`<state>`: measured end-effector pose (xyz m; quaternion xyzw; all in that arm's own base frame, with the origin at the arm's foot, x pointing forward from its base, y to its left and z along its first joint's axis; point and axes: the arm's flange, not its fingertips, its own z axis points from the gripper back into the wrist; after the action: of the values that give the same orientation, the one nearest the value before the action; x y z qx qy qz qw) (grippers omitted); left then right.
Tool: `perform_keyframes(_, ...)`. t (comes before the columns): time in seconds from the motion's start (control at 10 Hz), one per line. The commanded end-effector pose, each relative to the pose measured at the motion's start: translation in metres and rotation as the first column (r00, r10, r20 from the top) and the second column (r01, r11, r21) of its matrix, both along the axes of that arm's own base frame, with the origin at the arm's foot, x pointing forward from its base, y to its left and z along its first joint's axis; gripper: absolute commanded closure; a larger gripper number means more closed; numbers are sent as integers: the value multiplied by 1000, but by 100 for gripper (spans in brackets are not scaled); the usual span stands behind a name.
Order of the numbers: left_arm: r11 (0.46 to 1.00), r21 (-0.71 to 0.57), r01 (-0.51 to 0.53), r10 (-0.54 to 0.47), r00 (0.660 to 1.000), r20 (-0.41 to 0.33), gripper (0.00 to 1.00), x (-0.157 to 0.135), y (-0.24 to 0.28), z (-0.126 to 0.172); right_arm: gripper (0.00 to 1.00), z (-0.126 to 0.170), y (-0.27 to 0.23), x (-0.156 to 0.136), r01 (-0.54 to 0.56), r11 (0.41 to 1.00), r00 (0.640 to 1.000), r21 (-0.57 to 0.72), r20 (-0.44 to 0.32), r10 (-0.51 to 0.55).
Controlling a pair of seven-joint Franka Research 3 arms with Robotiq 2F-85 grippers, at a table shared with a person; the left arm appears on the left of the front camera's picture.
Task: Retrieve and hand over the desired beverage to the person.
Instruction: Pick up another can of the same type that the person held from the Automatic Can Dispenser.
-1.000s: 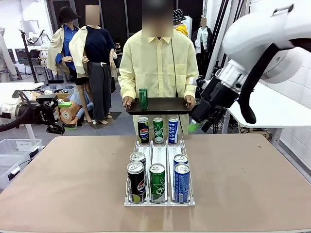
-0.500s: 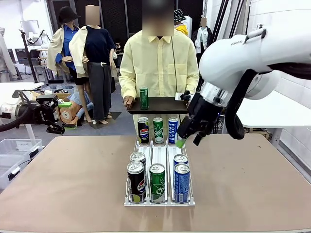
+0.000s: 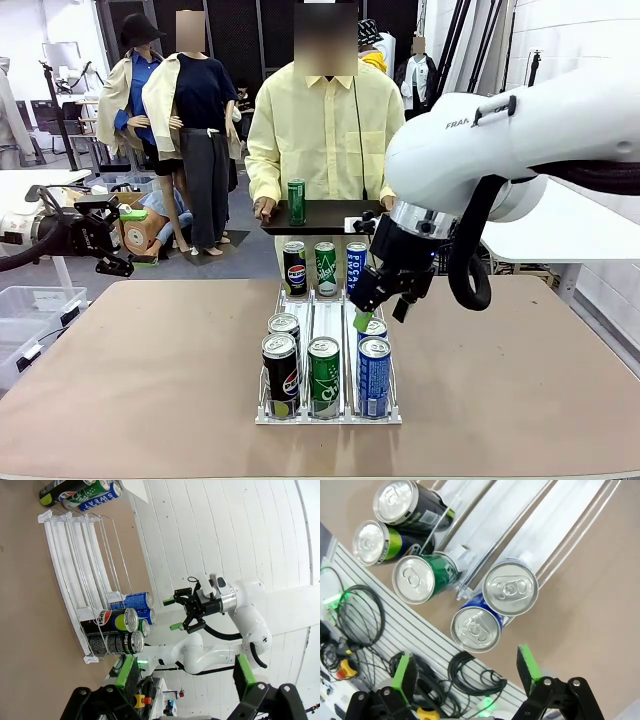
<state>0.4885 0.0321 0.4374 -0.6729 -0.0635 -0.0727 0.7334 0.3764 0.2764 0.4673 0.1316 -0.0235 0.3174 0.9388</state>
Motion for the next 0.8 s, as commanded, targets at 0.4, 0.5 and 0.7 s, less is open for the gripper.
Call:
perform_keyframes(0.4,1000,0,-3,3,1000,3,0,0,1,1,0,-20,25,-16,63,989,998,-130,36,-59)
perform_keyframes(0.5,1000,0,-3,3,1000,3,0,0,1,1,0,-25,29,-20,68,989,997,-130,37,-64)
perform_keyframes(0.7,1000,0,-3,3,1000,3,0,0,1,1,0,-32,32,-23,84,986,996,-145,46,-78)
